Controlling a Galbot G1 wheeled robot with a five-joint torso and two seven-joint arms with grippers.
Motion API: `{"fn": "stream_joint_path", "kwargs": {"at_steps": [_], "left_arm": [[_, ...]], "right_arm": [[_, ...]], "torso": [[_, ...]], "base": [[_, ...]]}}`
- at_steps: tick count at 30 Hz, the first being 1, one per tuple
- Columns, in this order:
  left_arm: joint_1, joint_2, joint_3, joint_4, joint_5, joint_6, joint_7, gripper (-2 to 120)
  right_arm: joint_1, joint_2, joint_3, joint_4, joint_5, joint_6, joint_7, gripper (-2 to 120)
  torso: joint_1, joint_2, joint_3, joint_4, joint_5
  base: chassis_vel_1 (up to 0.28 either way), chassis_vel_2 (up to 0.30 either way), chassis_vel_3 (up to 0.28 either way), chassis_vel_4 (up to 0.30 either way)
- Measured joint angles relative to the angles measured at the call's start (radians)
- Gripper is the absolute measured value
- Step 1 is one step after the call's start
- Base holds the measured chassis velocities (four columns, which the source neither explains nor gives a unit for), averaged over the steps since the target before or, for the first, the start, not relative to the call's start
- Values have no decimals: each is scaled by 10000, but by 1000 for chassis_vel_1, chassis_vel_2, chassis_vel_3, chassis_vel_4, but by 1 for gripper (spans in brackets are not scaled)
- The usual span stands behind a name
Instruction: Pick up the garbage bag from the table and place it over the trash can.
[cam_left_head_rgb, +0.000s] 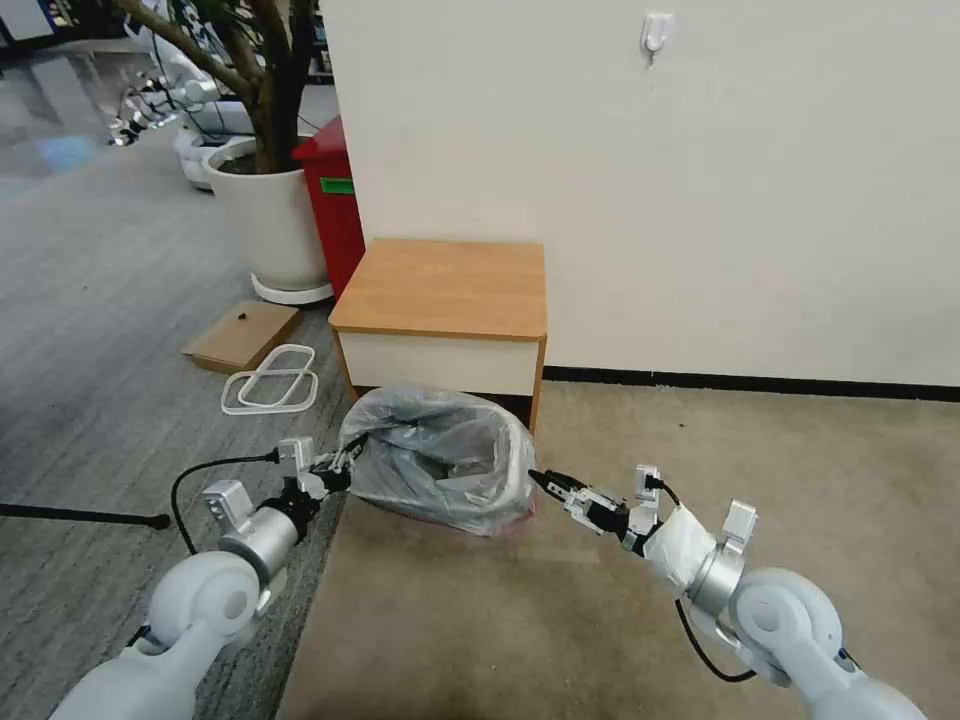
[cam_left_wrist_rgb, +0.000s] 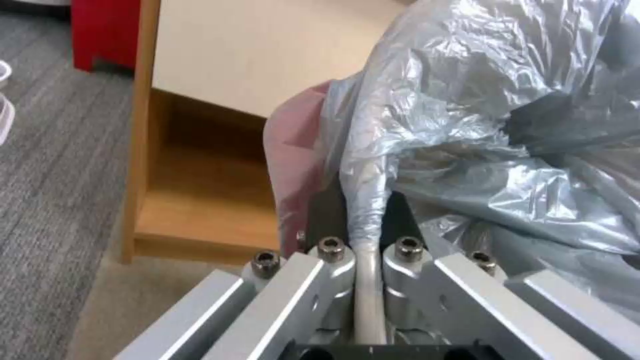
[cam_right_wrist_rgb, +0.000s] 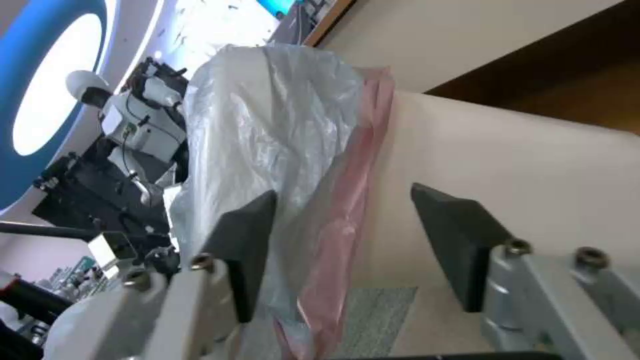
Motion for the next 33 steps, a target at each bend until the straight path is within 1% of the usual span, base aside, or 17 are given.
{"fn": "stream_joint_path", "kwargs": {"at_steps": [2,9,19,20,21,22,23,24,25,26,29,31,33], "left_arm": [[-2,-1,7,-9,8,0,-18,0],[-19,2,40,-28,73,-17,-49,0],[54,-17,59,-119,155,-50,-86,0],[70,-25,69,-142,174,-52,-94,0],[78,-30,88,-151,200,-54,-100,0],[80,-29,99,-162,216,-55,-108,0],[80,-29,99,-162,216,-55,-108,0],[80,-29,109,-183,227,-55,-126,0],[77,-27,137,-225,226,-55,-144,0],[73,-22,144,-239,226,-55,-201,0],[61,-9,151,-270,227,-55,-284,0],[61,-5,169,-301,226,-55,-314,0],[62,-4,171,-308,228,-55,-324,0]], "right_arm": [[-12,-19,9,14,-1,13,-24,52],[-93,-104,-6,108,-102,31,-177,47],[-103,-182,-93,200,-209,44,-234,45],[-103,-194,-96,215,-212,51,-247,44],[-103,-203,-99,243,-215,58,-261,39],[-103,-210,-102,255,-223,65,-267,36],[-103,-210,-102,255,-223,65,-267,36],[-103,-215,-113,270,-250,73,-276,28],[-104,-223,-140,296,-285,74,-305,25],[-112,-235,-147,314,-321,78,-326,19],[-140,-257,-169,343,-401,99,-369,12],[-162,-283,-178,378,-493,141,-399,0],[-166,-291,-178,387,-545,176,-402,0]], "torso": [[0,0,0,0,0],[0,0,0,0,0],[0,0,0,0,-1],[0,0,0,0,0],[0,0,0,0,0],[0,0,0,0,-1],[0,0,0,0,-1],[0,0,0,0,0],[0,0,0,1,0],[0,0,0,-1,-1],[0,0,0,0,1],[0,0,0,0,-2],[0,0,0,-1,0]], "base": [[0,0,0,0],[0,0,0,0],[0,0,0,0],[0,0,0,0],[0,0,0,0],[0,0,0,0],[0,0,0,0],[0,0,0,0],[0,0,0,0],[0,0,0,0],[0,0,0,0],[0,0,0,0],[0,0,0,0]]}}
